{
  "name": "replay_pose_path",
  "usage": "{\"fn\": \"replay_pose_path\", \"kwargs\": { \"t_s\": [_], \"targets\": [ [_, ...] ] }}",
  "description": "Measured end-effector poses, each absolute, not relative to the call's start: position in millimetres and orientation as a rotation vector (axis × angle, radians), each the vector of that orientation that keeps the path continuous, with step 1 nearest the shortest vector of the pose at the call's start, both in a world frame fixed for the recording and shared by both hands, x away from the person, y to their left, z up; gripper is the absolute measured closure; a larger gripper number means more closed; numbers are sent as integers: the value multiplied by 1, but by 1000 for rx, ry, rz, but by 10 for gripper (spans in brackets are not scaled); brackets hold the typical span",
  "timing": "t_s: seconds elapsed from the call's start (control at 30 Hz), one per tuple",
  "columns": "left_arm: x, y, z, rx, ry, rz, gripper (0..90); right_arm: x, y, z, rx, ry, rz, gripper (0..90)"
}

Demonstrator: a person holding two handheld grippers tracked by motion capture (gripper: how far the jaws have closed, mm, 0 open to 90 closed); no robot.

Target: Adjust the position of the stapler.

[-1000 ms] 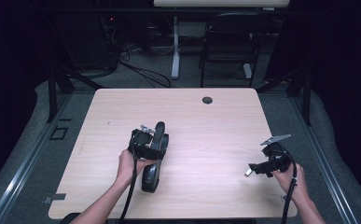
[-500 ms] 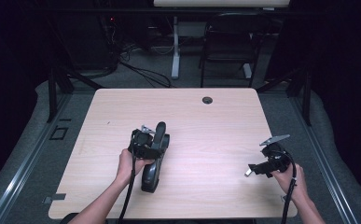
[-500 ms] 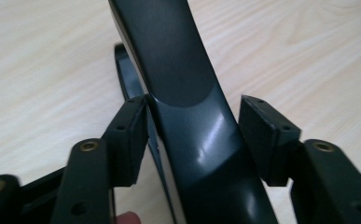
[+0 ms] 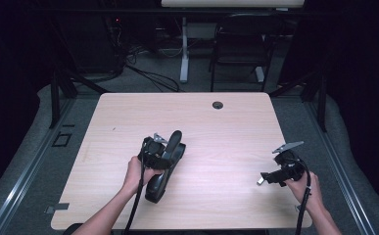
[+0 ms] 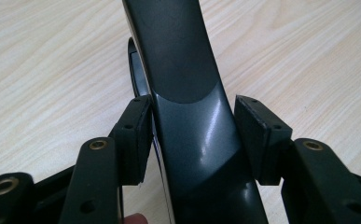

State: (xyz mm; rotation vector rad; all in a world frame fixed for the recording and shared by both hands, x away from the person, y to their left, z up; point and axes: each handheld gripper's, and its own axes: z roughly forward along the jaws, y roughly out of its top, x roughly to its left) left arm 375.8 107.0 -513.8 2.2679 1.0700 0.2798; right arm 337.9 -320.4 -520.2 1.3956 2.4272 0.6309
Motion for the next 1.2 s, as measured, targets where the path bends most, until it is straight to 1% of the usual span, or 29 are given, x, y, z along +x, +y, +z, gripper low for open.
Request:
{"fn": "replay_pose_path", "kwargs": {
  "t_s": [0.57, 0.7, 0.8, 1.1, 1.2],
  "targets": [
    [373, 101, -514, 2323, 958, 273, 518, 339, -319, -522, 1390, 2440, 615, 100],
    [371, 99, -515, 2337, 899, 255, 529, 339, -320, -521, 1391, 2429, 615, 100],
    [371, 98, -516, 2339, 840, 214, 540, 339, -320, -521, 1396, 2428, 622, 100],
    [368, 95, -517, 2354, 760, 206, 552, 339, -320, -521, 1393, 2430, 613, 100],
    [366, 95, -518, 2360, 679, 183, 554, 339, -320, -522, 1396, 2435, 610, 99]
  ]
}}
